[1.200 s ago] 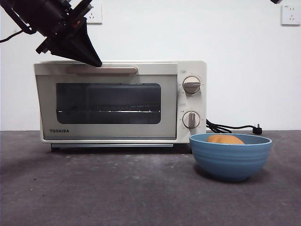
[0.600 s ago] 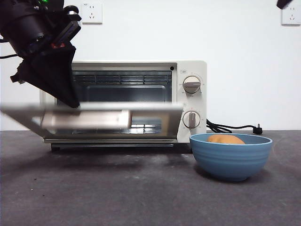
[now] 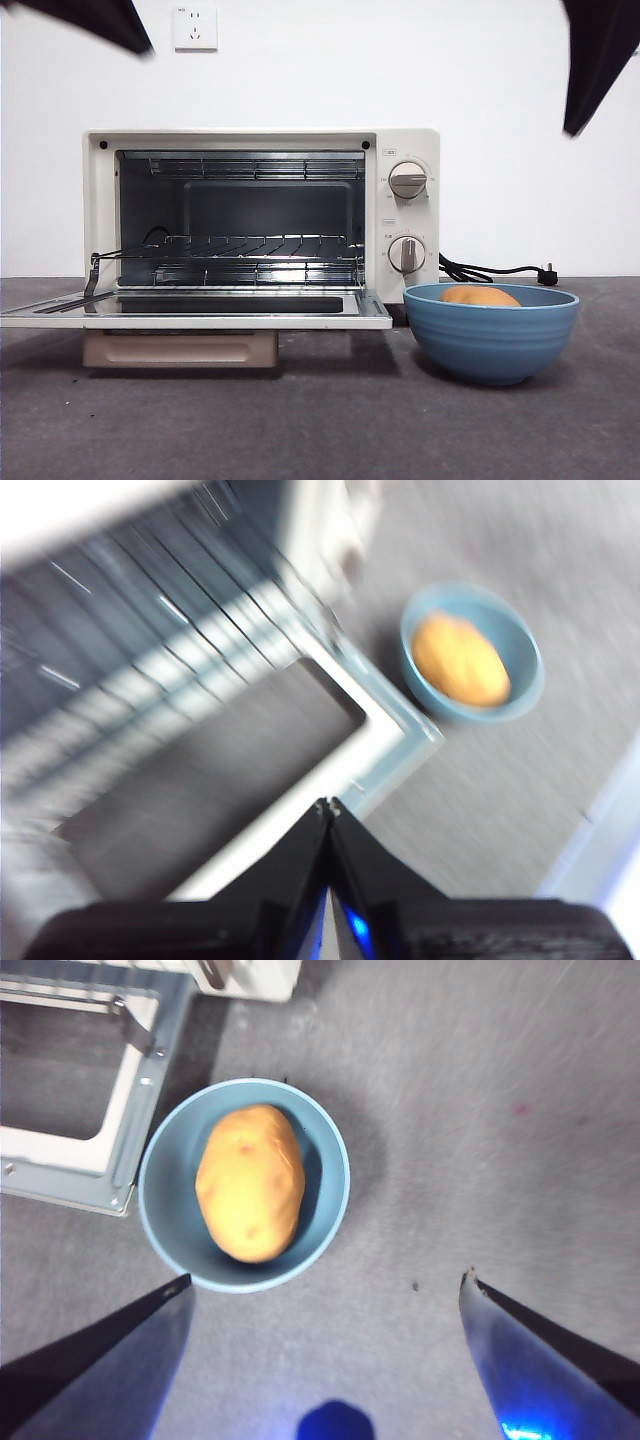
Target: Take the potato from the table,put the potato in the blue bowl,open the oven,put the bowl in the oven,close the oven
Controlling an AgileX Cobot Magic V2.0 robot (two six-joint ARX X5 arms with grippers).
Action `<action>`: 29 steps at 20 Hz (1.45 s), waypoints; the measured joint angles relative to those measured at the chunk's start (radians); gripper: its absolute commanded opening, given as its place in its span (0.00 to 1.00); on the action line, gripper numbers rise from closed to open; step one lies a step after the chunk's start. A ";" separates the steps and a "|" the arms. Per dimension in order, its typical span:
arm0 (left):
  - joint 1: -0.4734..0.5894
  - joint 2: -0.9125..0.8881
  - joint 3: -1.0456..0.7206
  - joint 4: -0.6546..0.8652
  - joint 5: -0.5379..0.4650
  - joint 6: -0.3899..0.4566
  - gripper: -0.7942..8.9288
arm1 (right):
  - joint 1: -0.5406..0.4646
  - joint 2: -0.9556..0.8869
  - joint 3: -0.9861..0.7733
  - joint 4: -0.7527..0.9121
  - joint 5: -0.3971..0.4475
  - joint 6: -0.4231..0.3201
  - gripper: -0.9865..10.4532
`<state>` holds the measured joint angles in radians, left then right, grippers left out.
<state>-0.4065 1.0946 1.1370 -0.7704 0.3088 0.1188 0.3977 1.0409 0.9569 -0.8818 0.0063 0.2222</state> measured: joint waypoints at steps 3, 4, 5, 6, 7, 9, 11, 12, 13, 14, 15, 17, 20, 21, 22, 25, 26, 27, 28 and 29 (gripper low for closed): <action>0.000 -0.158 0.000 -0.019 -0.047 -0.008 0.07 | -0.061 0.119 0.000 0.050 -0.071 -0.013 0.47; 0.000 -0.204 0.000 -0.040 -0.064 -0.008 0.07 | -0.078 0.159 0.000 0.062 -0.096 -0.020 0.47; 0.000 -0.249 0.000 -0.068 -0.069 -0.009 0.07 | -0.092 0.203 0.000 0.076 -0.108 -0.026 0.47; 0.000 -0.280 0.000 -0.093 -0.071 -0.010 0.07 | -0.099 0.237 0.000 0.093 -0.109 -0.031 0.47; 0.000 -0.306 0.000 -0.121 -0.071 -0.011 0.07 | -0.104 0.274 0.000 0.115 -0.110 -0.034 0.46; 0.000 -0.346 0.000 -0.183 -0.071 -0.014 0.07 | -0.103 0.342 0.000 0.154 -0.111 -0.036 0.43; 0.000 -0.362 0.000 -0.218 -0.071 -0.014 0.07 | -0.103 0.382 0.000 0.179 -0.111 -0.036 0.37; 0.000 -0.367 0.000 -0.229 -0.071 -0.014 0.07 | -0.103 0.398 0.000 0.187 -0.111 -0.037 0.35; 0.000 -0.370 0.000 -0.238 -0.071 -0.014 0.07 | -0.103 0.412 0.000 0.197 -0.111 -0.039 0.35; 0.000 -0.372 0.000 -0.249 -0.071 -0.014 0.07 | -0.103 0.431 0.000 0.211 -0.111 -0.039 0.32; 0.000 -0.372 0.000 -0.256 -0.071 -0.014 0.07 | -0.104 0.445 0.000 0.218 -0.111 -0.039 0.30; 0.000 -0.372 0.000 -0.273 -0.071 -0.014 0.07 | -0.103 0.472 0.000 0.229 -0.111 -0.039 0.25; 0.000 -0.370 0.000 -0.283 -0.071 -0.014 0.07 | -0.103 0.499 0.000 0.238 -0.111 -0.040 0.21; 0.000 -0.370 0.000 -0.283 -0.071 -0.014 0.07 | -0.103 0.504 0.000 0.242 -0.111 -0.043 0.18; 0.000 -0.370 0.000 -0.283 -0.071 -0.015 0.07 | -0.103 0.507 0.000 0.249 -0.111 -0.044 0.15; 0.000 -0.370 0.000 -0.283 -0.071 -0.015 0.07 | -0.103 0.509 0.000 0.270 -0.112 -0.049 0.07; 0.000 -0.370 0.000 -0.283 -0.071 -0.015 0.07 | -0.103 0.509 0.000 0.277 -0.112 -0.050 0.07; 0.000 -0.370 0.000 -0.283 -0.073 -0.015 0.07 | -0.103 0.509 0.000 0.278 -0.114 -0.051 0.07; 0.000 -0.370 0.000 -0.283 -0.082 -0.015 0.07 | -0.103 0.509 0.000 0.276 -0.122 -0.052 0.07; 0.000 -0.370 0.000 -0.283 -0.093 -0.015 0.07 | -0.103 0.508 0.000 0.274 -0.134 -0.053 0.07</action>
<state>-0.4061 0.7242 1.1374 -1.0538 0.2157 0.1036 0.2943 1.5490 0.9569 -0.6075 -0.1272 0.1688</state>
